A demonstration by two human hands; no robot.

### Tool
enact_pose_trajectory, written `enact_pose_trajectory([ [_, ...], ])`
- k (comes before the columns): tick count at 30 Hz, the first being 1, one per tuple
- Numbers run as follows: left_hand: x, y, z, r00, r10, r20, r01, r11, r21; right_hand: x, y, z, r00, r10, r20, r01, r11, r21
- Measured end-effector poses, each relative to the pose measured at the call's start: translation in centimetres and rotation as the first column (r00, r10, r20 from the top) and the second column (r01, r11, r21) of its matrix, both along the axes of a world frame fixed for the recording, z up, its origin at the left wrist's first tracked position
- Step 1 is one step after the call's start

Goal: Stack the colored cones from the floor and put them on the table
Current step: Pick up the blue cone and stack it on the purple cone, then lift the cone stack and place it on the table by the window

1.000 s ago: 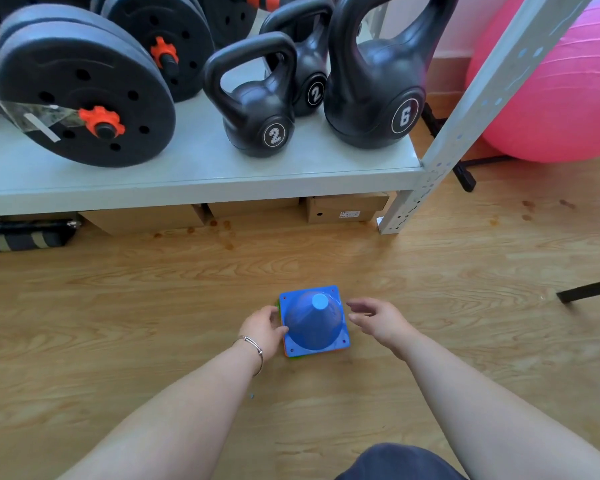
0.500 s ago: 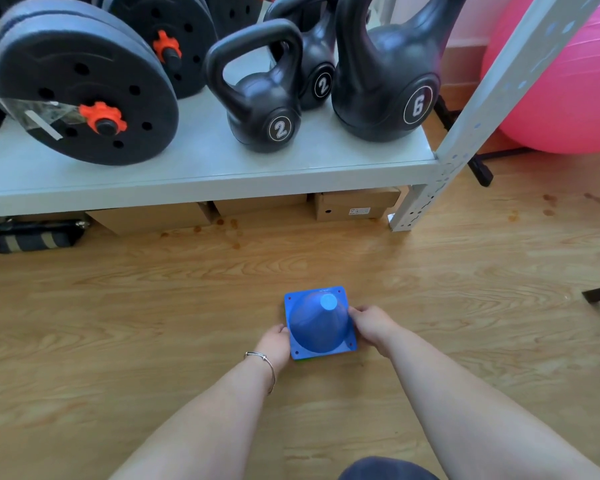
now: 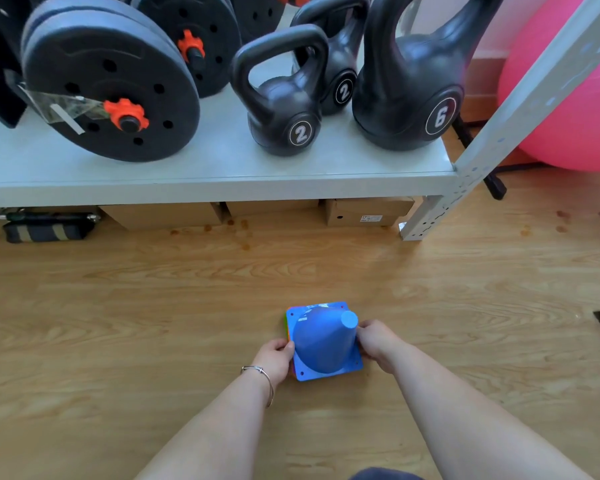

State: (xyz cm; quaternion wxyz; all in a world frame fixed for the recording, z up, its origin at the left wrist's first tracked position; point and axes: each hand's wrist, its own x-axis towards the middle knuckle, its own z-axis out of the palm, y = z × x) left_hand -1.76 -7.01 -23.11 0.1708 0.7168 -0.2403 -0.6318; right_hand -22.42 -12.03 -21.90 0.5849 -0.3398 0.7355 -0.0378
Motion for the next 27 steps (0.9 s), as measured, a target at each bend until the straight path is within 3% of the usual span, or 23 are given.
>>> enact_pose_trajectory([
  [4, 0.0, -0.3, 0.6, 0.998, -0.028, 0.054, 0.030, 0.999, -0.038, 0.1, 0.3, 1.0, 0.996, -0.056, 0.064, 0.054, 0.998, 0.034],
  [11, -0.1, 0.1, 1.4, 0.999, 0.044, 0.001, -0.044, 0.998, -0.038, -0.7, 0.7, 1.8, 0.953, -0.184, 0.240, 0.175, 0.983, 0.058],
  [16, 0.3, -0.3, 3.1, 0.996, 0.037, -0.075, -0.046, 0.993, -0.110, -0.7, 1.2, 4.2, 0.952, -0.206, 0.227, 0.232, 0.968, -0.098],
  [22, 1.1, 0.7, 12.1, 0.998, -0.056, 0.032, 0.059, 0.992, -0.113, 1.0, 5.4, 12.5, 0.935, -0.286, 0.211, 0.319, 0.938, -0.139],
  [27, 1.8, 3.5, 22.9, 0.997, -0.065, 0.030, 0.069, 0.990, -0.125, 2.2, 8.8, 22.3, 0.919, -0.280, 0.279, 0.335, 0.926, -0.175],
])
